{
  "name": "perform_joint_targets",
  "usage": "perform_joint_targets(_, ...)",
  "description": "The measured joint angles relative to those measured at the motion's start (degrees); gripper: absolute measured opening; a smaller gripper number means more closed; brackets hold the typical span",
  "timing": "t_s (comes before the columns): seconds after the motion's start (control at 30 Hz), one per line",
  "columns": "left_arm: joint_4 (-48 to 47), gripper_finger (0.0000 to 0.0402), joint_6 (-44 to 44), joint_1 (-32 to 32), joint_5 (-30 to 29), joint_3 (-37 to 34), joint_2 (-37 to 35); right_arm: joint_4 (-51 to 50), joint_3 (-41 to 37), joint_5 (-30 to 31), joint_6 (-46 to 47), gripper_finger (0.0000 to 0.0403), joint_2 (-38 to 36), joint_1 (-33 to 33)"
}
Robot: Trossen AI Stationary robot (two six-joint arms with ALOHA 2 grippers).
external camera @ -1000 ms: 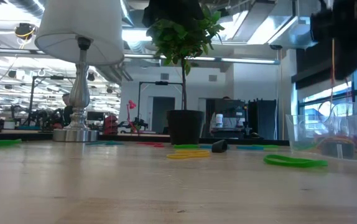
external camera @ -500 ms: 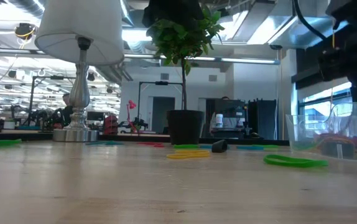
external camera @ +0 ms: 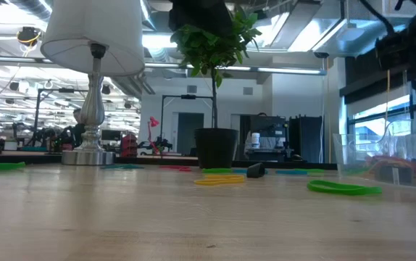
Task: Pick and place rubber bands into bin
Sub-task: Put the blue rubber band into the transparent bin
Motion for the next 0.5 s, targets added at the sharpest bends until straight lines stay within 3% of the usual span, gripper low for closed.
perform_joint_targets(0.3,-11.41,0.0069,-3.37,-3.0,-1.95,-0.02,-2.48,0.97,2.45,-0.61,2.37,0.0125,-0.82,1.5)
perform_joint_targets(0.5,-19.4,0.0006,-3.32,-8.4,-9.65,-0.02,-5.14,2.01,2.45,-0.5,10.49,0.003,-0.78,6.15)
